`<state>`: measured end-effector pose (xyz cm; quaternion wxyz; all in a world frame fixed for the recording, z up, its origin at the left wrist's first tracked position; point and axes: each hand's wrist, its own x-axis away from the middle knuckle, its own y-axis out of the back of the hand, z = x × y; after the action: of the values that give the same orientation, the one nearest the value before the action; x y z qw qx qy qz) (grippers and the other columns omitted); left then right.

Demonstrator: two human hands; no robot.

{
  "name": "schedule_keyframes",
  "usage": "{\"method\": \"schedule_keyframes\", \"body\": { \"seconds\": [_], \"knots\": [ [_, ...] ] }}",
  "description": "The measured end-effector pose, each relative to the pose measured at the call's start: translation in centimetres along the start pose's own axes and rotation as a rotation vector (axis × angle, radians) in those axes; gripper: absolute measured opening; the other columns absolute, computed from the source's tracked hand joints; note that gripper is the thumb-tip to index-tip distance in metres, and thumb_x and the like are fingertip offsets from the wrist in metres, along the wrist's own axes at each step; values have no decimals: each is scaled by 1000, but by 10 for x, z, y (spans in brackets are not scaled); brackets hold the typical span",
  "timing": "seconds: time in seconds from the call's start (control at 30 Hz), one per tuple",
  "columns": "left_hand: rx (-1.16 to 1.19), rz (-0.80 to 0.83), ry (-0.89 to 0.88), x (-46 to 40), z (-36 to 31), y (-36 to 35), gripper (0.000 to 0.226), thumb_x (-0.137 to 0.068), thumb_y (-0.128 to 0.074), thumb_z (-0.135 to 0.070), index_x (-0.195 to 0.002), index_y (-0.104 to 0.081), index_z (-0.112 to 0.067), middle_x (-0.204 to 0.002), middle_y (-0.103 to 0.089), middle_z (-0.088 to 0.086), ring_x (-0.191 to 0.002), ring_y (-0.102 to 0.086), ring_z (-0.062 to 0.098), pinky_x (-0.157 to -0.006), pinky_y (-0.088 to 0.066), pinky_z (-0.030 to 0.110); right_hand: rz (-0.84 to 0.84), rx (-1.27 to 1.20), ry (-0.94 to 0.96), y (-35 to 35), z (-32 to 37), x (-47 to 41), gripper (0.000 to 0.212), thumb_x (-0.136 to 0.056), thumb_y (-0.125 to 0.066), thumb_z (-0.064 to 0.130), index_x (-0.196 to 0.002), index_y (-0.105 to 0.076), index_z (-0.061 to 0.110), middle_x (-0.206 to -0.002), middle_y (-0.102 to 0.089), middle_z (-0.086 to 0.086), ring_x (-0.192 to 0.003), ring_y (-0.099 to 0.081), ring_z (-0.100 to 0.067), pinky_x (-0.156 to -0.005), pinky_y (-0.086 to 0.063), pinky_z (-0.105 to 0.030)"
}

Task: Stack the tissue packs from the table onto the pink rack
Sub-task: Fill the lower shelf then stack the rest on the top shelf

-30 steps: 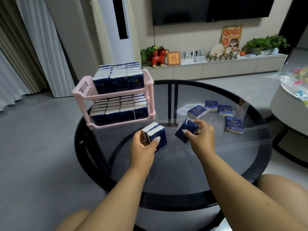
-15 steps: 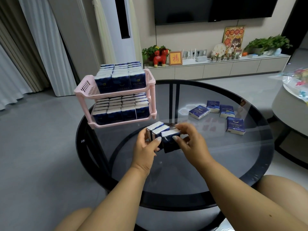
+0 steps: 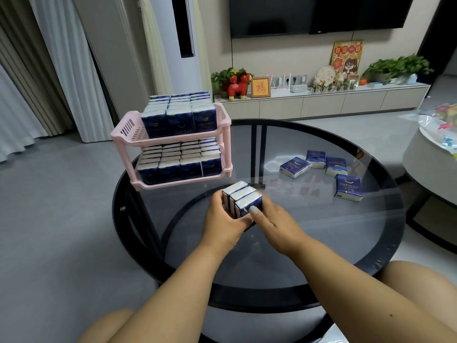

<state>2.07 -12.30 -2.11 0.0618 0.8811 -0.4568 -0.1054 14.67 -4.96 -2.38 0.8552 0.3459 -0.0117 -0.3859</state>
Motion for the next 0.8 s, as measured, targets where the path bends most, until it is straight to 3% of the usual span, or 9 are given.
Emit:
{"method": "schedule_keyframes", "body": {
  "seconds": [0.2, 0.27, 0.37, 0.43, 0.53, 0.67, 0.8],
  "knots": [
    [-107, 61, -5, -9, -2, 14, 67, -62, -90, -28, -114, -47, -26, -109, -65, -12, -97, -62, -1, -82, -55, 23, 57, 55, -8, 2, 5, 2, 56, -93, -35, 53, -143, -31, 28, -133, -53, 12, -117, -51, -8, -84, -36, -18],
    [-165, 90, -4, -12, -4, 19, 67, -61, -90, -29, -112, -47, -25, -105, -64, -13, -96, -63, 0, -82, -55, 25, 84, 11, -24, 1, 4, -1, 57, -91, -40, 57, -143, -29, 34, -129, -50, 20, -116, -48, -2, -86, -35, -14],
    [-257, 181, -17, -17, -7, 27, 64, -61, -88, -27, -108, -45, -25, -103, -64, -10, -95, -64, 6, -81, -56, 29, 122, -200, -104, 0, 3, -8, 57, -82, -50, 60, -135, -33, 48, -130, -53, 24, -119, -50, 3, -98, -38, -18],
    [-304, 230, -22, -21, -8, 32, 63, -61, -88, -25, -105, -44, -24, -105, -63, -7, -94, -64, 8, -75, -55, 25, 140, -322, -148, 1, 5, -12, 44, -84, -55, 57, -125, -36, 54, -124, -53, 29, -114, -49, 13, -96, -36, -12],
    [-434, 241, -48, -27, -12, 39, 61, -56, -86, -31, -101, -44, -27, -106, -57, -6, -91, -59, 7, -64, -44, 18, 147, -379, -174, -2, 10, -15, 36, -83, -44, 56, -117, -37, 59, -121, -48, 38, -112, -43, 22, -97, -30, -11],
    [-567, 293, -63, -29, -19, 51, 67, -53, -85, -40, -105, -45, -27, -105, -56, -8, -88, -58, 4, -61, -42, 18, 161, -379, -179, -16, 8, -19, 37, -85, -38, 69, -121, -41, 61, -127, -50, 33, -122, -43, 11, -105, -30, -21],
    [-624, 289, -49, -26, -23, 61, 61, -59, -83, -47, -104, -47, -26, -97, -59, -12, -82, -57, 0, -58, -40, 17, 168, -373, -176, -25, 14, -23, 54, -83, -38, 73, -132, -43, 49, -127, -55, 26, -122, -47, 4, -106, -34, -27]
  ]
}}
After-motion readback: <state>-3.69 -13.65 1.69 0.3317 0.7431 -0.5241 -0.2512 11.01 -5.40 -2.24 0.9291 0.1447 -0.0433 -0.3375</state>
